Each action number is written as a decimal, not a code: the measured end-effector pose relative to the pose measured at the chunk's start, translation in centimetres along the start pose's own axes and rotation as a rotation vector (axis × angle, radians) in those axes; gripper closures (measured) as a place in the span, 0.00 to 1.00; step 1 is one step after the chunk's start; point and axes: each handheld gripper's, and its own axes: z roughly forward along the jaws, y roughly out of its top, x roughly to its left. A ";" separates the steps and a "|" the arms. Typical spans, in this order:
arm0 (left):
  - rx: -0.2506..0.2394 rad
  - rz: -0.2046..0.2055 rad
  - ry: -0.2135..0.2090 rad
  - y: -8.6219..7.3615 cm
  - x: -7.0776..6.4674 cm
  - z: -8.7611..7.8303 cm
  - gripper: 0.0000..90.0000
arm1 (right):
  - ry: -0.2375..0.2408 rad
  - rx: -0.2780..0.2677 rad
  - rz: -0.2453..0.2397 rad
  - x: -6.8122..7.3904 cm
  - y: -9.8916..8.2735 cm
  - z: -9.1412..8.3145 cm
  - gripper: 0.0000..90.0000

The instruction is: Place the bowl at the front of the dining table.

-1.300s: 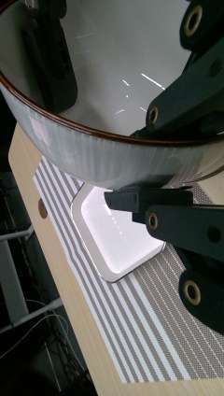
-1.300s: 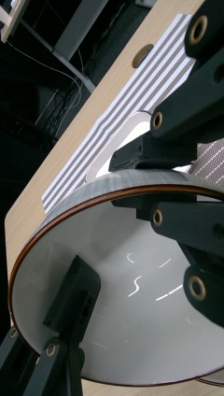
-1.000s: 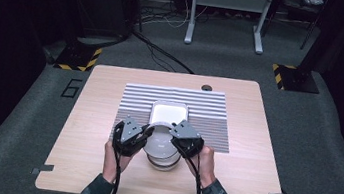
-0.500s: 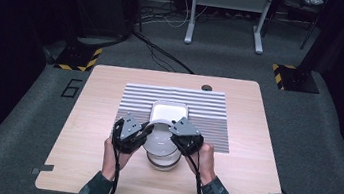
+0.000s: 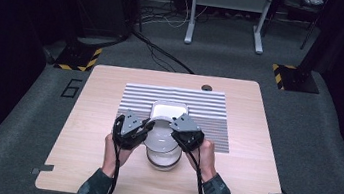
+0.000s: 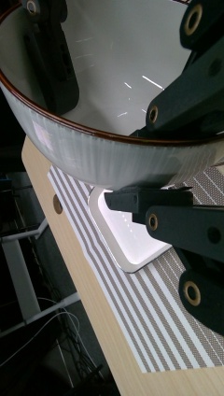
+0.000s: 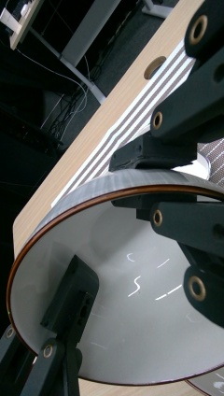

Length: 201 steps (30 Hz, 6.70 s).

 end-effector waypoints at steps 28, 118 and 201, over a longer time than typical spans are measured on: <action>-0.044 0.033 0.018 2.6 0.5 0.8 0.88 | -0.027 -0.029 0.012 -2.0 1.4 -0.2 0.91; -0.009 0.021 0.054 2.0 6.1 8.5 0.90 | -0.022 -0.003 0.074 -6.1 0.7 8.5 0.91; 0.212 -0.093 0.054 -2.4 7.5 14.0 0.74 | 0.029 0.123 0.233 -6.6 -4.7 13.3 0.91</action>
